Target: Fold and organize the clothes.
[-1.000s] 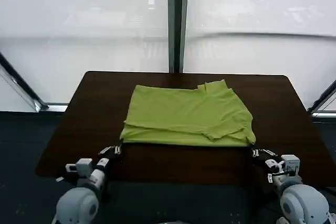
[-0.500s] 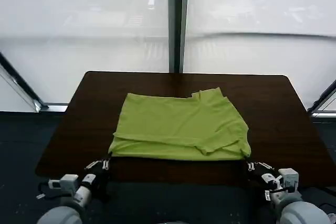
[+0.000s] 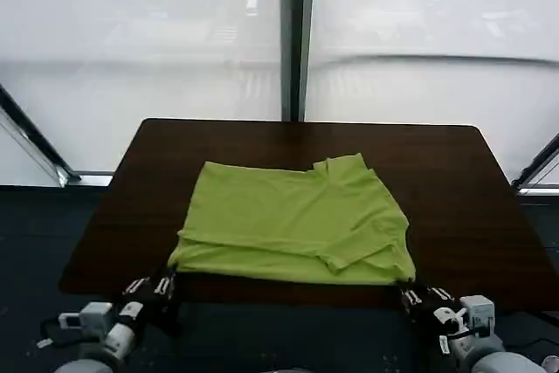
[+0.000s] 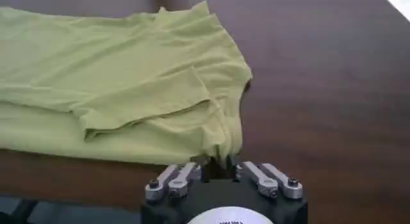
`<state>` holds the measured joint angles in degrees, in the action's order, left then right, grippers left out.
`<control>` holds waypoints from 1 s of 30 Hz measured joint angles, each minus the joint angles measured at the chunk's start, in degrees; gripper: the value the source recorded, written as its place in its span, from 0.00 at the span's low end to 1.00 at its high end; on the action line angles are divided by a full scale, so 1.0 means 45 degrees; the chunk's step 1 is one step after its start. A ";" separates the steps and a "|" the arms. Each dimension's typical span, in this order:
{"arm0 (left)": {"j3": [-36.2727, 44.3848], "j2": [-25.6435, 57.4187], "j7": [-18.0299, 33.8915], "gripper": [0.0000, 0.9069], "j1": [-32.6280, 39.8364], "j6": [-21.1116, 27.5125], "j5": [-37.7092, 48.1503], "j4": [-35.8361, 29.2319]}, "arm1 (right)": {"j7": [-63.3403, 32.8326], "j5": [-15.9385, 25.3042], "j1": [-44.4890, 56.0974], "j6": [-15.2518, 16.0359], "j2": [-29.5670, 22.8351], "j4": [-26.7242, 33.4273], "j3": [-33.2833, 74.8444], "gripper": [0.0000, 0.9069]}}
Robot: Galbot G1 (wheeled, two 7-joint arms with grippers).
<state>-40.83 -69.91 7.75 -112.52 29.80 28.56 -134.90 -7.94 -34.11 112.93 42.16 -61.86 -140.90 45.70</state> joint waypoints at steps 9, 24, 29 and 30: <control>-0.0813 0.0350 0.0903 0.97 0.1014 0.0491 0.2132 -0.0615 | -0.0366 -0.1319 -0.2663 -0.0002 0.0634 0.0813 0.0391 0.97; 0.1033 0.2339 0.2117 0.97 0.6693 0.1415 0.4755 0.2094 | -0.1915 -0.1715 -1.0433 0.0016 0.0829 0.5869 -0.3422 0.97; 0.2032 0.3078 0.2232 0.97 0.8690 0.1865 0.5646 0.3587 | -0.2118 -0.1703 -1.2231 0.0013 0.0566 0.7386 -0.4754 0.97; 0.2276 0.3139 0.2234 0.97 0.9057 0.1989 0.5774 0.3898 | -0.2166 -0.1714 -1.2543 0.0013 0.0481 0.7703 -0.4984 0.97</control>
<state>-30.59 -55.78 17.80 -71.76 38.75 54.55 -117.36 -17.69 -41.83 56.48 42.22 -59.69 -106.23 23.27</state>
